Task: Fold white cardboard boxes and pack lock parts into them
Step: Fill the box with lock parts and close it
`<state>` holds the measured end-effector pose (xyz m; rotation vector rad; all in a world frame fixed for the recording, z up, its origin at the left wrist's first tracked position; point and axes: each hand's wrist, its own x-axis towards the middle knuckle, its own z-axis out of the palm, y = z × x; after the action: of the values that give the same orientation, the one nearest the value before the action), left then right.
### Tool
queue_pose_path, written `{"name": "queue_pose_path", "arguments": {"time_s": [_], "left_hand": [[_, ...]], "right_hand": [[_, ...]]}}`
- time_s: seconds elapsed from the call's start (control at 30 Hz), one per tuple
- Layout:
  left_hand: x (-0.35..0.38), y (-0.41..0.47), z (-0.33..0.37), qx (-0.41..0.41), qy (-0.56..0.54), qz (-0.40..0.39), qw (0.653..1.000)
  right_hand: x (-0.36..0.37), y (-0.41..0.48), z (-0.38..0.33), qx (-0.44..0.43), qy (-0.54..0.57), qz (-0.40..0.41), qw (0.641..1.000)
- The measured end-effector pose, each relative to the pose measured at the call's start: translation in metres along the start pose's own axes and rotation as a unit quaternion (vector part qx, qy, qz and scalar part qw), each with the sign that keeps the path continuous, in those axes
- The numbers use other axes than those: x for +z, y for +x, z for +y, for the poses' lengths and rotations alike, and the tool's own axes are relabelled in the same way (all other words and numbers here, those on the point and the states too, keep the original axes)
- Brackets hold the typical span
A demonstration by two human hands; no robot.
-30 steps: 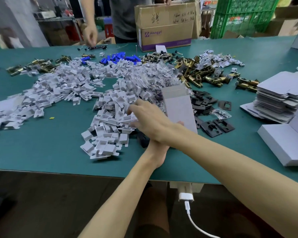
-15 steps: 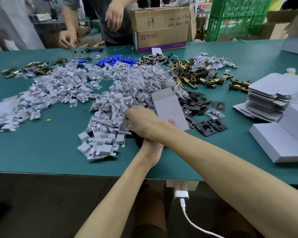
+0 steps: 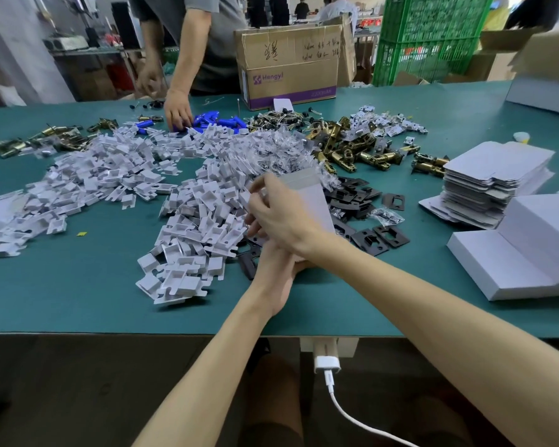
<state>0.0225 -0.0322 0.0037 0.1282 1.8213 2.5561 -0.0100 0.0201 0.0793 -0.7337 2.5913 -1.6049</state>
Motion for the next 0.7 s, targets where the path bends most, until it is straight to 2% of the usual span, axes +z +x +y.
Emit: {"name": "queue_pose_path", "arguments": {"time_s": [0.1,0.17,0.4,0.5,0.7], "left_hand": [[0.000,0.000,-0.001,-0.013,-0.032,0.009,0.999],[0.000,-0.001,0.000,-0.026,-0.047,0.022,0.998],[-0.001,-0.003,0.001,-0.029,-0.055,0.010,0.998],[-0.001,-0.003,0.000,-0.027,-0.043,0.000,0.999],[-0.002,-0.003,-0.001,-0.026,-0.028,-0.016,0.999]], "right_hand": [[-0.022,-0.008,-0.010,-0.011,0.043,0.011,0.999],[-0.041,-0.008,-0.014,-0.024,0.033,0.022,0.999],[-0.104,0.006,-0.012,-0.036,-0.162,0.103,0.981],[-0.117,0.006,-0.008,-0.047,-0.246,0.110,0.962],[-0.117,0.004,-0.005,-0.062,-0.317,0.086,0.942]]}}
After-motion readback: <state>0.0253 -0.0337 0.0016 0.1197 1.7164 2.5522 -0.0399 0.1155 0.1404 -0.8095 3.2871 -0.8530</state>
